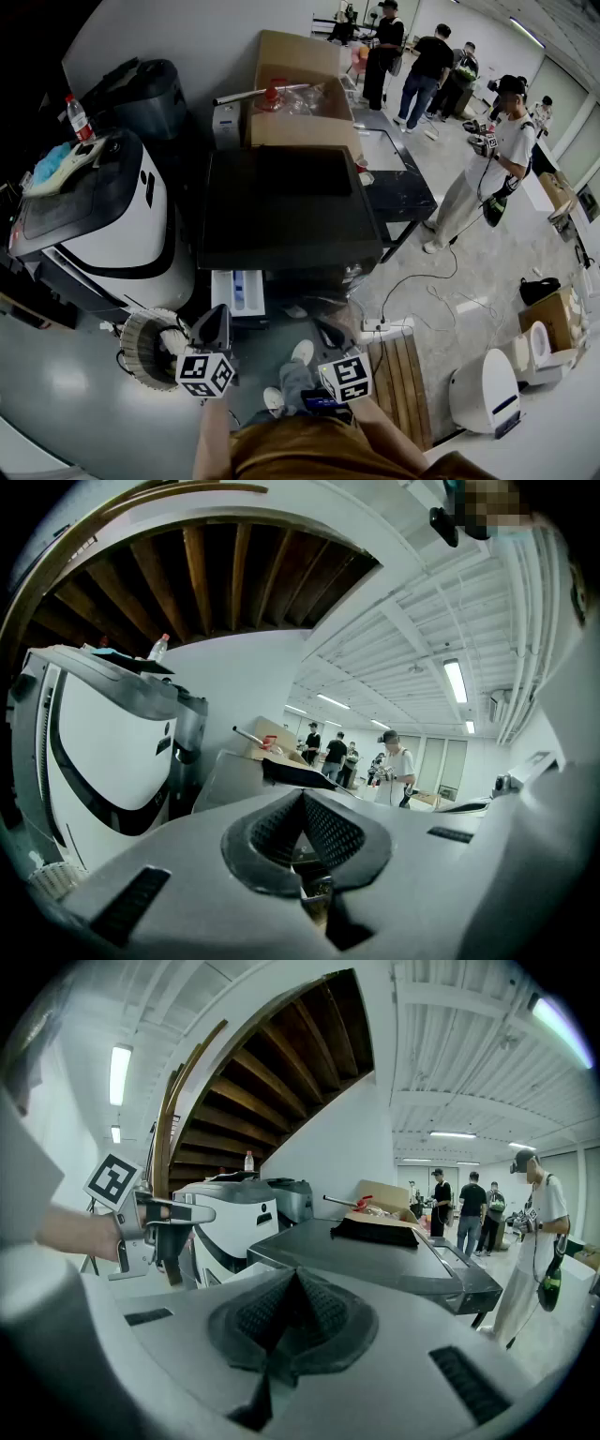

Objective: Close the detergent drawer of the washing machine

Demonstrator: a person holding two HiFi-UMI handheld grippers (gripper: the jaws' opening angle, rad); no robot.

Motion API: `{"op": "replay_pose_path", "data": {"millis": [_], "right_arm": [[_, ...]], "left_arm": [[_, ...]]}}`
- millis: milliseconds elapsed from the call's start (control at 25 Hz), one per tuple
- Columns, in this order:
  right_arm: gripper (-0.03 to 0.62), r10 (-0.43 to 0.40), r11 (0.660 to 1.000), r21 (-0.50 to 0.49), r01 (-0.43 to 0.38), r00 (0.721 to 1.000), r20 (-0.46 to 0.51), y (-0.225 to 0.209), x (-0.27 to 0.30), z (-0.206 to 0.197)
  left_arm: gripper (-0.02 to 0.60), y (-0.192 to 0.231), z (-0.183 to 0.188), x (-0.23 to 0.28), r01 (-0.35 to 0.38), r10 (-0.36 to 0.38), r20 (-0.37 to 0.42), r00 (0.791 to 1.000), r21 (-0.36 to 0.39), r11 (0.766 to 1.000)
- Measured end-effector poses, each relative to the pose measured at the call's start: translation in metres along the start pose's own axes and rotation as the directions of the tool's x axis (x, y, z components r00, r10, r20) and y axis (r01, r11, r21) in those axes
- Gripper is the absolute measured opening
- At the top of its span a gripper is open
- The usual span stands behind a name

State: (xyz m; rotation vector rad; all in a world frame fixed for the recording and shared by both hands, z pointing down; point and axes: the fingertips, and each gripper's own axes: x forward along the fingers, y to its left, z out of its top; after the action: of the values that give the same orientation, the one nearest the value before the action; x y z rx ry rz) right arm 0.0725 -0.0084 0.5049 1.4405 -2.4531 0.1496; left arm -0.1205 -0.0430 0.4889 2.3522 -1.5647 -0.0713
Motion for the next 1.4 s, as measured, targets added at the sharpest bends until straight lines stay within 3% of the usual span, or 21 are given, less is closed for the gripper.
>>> {"op": "replay_pose_path", "data": {"millis": [600,880,1400], "right_arm": [[0.012,-0.013,0.999,0.038,0.015,0.999,-0.047,-0.014,-0.013,-0.017],[0.012,0.003,0.999,0.039,0.0,0.998,-0.067,-0.013,-0.003,-0.026],[0.012,0.037,0.999,0.037,-0.033,0.992,-0.124,-0.011,0.025,-0.04]], "left_arm": [[0.023,-0.004,-0.009,0.002,-0.012,0.012,-0.025,1.0,0.005,1.0],[0.023,0.012,-0.022,-0.001,-0.035,0.034,-0.024,0.999,-0.061,0.998],[0.023,0.042,-0.074,0.001,-0.091,0.082,-0.155,0.985,-0.051,0.995]]}}
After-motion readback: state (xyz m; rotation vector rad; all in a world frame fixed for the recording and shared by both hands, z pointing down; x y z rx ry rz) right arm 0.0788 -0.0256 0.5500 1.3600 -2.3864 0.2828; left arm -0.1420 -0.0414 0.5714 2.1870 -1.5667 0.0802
